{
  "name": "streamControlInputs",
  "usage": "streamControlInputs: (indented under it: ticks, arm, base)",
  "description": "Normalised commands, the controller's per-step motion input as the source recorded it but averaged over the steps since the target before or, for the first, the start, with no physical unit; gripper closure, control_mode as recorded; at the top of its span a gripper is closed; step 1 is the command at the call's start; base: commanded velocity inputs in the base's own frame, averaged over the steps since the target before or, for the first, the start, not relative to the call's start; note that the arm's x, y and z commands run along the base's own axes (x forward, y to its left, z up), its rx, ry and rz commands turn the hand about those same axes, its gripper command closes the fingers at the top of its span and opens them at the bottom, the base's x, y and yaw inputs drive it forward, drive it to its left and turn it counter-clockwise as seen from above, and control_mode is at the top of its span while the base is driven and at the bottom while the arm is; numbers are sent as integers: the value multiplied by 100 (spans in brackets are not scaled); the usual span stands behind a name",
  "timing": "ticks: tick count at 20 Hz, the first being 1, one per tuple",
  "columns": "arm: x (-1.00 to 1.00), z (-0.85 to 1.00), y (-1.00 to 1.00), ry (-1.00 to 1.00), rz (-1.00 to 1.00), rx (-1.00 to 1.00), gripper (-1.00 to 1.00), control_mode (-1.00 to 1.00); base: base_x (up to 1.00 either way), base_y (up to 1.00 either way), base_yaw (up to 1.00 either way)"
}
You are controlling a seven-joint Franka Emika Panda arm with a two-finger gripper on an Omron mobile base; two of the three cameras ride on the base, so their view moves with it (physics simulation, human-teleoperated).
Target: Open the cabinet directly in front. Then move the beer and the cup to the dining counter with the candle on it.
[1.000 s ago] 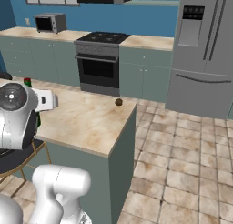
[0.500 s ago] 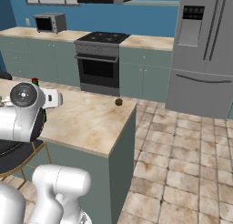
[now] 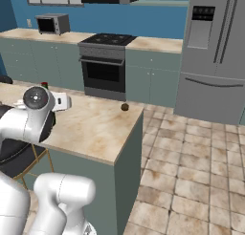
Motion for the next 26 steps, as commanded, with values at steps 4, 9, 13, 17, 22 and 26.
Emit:
streamControlInputs:
  ticks: [4,9,13,17,22,26]
  arm:
    - [49,-21,7,0,0,-2,100,-100]
    - [46,-19,6,0,0,-1,100,-100]
    - [46,-17,8,0,0,0,100,-100]
    - [46,-16,9,0,0,0,100,-100]
    - [44,-14,9,0,0,-1,100,-100]
    - [41,-15,7,0,0,-1,100,-100]
  base:
    - [0,0,0]
    - [0,0,0]
    - [0,0,0]
    - [0,0,0]
    - [0,0,0]
    - [0,0,0]
